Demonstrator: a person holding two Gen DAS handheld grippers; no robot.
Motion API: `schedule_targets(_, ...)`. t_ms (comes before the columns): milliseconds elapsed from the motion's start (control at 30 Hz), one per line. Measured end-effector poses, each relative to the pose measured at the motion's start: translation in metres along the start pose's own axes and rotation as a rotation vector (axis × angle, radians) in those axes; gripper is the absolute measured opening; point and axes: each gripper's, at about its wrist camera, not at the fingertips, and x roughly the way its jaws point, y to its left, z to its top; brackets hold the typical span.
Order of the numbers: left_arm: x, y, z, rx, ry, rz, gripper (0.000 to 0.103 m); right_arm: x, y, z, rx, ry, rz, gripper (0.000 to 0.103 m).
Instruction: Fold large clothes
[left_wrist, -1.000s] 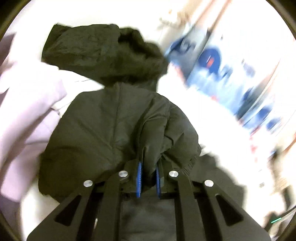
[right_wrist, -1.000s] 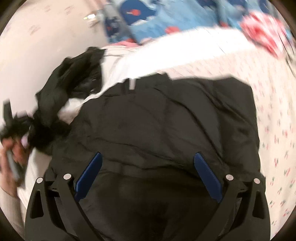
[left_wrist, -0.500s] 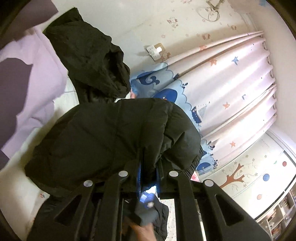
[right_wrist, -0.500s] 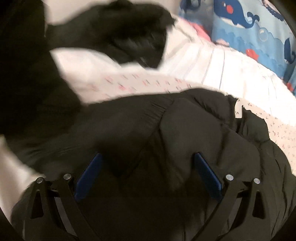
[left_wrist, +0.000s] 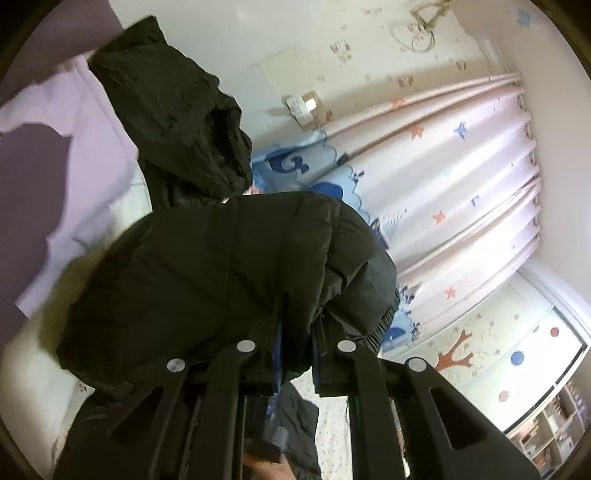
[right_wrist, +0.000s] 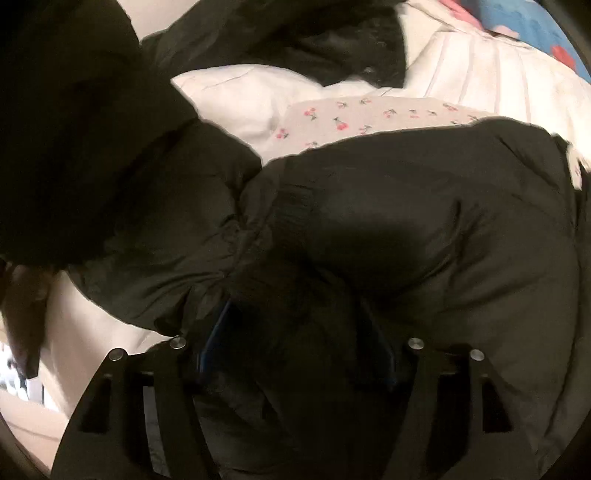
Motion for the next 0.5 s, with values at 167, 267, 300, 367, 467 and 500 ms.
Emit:
schedule_targets(167, 0.031, -0.008, -0.015, 0.035, 0.077, 0.012, 0.012, -0.114, -0.034, -0.002, 0.216, -0.298, 0.479, 0.096)
schedule_targets(267, 0.048, -0.010, -0.022, 0.048, 0.110, 0.022, 0.013, -0.152, -0.062, 0.004, 0.325, -0.375, 0.705, 0.096)
schedule_targets(300, 0.054, -0.010, -0.025, 0.049, 0.123, 0.020, 0.013, -0.159, -0.068, 0.007, 0.338, -0.381, 0.725, 0.096)
schedule_targets(367, 0.065, -0.011, -0.033, 0.045, 0.152, 0.015, 0.012, -0.160, -0.072, 0.014, 0.334, -0.360, 0.726, 0.096)
schedule_targets(467, 0.080, -0.014, -0.044, 0.042, 0.193, 0.004, 0.012, -0.137, -0.071, 0.021, 0.340, -0.296, 0.672, 0.096)
schedule_targets(500, 0.085, -0.016, -0.048, 0.056, 0.208, 0.012, 0.013, -0.129, -0.071, 0.021, 0.353, -0.290, 0.680, 0.096)
